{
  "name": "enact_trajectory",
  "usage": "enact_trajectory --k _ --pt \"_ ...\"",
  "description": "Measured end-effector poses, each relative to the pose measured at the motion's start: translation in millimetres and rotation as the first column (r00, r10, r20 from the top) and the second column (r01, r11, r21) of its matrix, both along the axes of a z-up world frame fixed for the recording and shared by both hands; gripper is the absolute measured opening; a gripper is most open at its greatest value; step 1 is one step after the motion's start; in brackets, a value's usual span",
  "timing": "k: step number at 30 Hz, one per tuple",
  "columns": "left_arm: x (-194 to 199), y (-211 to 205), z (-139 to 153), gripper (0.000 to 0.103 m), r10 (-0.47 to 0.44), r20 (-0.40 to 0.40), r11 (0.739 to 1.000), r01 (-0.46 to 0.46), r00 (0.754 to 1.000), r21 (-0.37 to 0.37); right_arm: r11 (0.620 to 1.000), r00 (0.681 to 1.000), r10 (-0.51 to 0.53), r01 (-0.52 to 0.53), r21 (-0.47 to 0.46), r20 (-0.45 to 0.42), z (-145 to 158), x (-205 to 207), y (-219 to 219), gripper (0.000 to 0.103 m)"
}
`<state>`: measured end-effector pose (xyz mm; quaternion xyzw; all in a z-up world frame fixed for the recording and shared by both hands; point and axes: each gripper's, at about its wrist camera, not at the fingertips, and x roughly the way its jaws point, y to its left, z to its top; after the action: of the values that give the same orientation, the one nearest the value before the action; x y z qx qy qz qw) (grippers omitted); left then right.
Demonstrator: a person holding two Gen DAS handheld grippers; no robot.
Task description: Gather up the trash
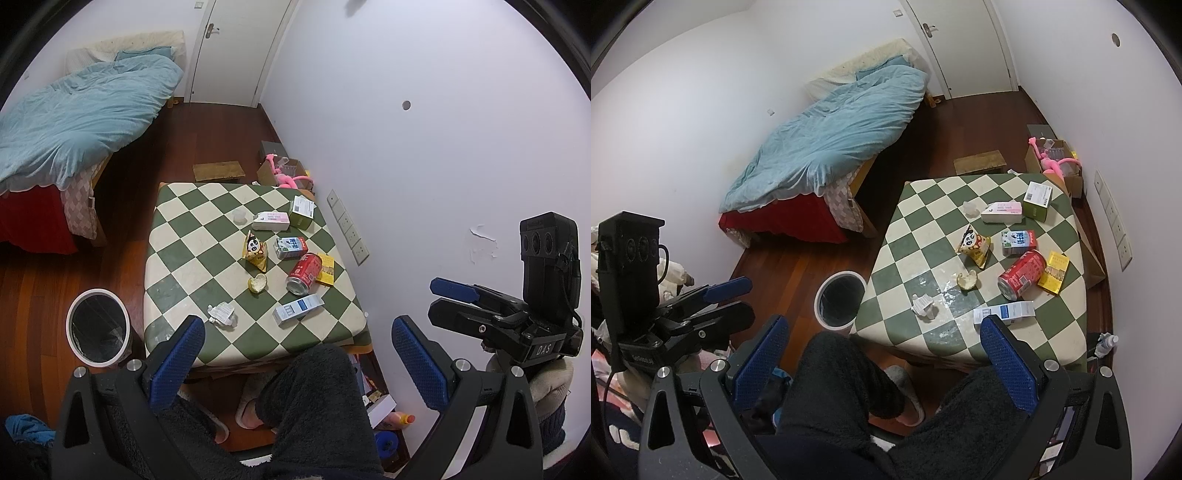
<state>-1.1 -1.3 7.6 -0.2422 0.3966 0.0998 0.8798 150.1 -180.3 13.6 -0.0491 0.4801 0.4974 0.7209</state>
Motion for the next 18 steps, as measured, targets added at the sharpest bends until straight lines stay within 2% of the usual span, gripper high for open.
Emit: enact_trajectory --k 16,18 --pt "2.1 1.2 4.8 0.103 -0.003 0.004 1.000 0.003 1.000 0.000 1.000 1.000 0.002 -0.002 0.004 0.001 -0.7 0.3 -0.7 0.103" --pt "3.3 1.4 5.1 0.103 -0.003 0.003 1.000 0.003 1.000 0.003 1.000 1.000 0.002 -0.002 0.007 -0.001 8.4 -2.0 6.8 0.103"
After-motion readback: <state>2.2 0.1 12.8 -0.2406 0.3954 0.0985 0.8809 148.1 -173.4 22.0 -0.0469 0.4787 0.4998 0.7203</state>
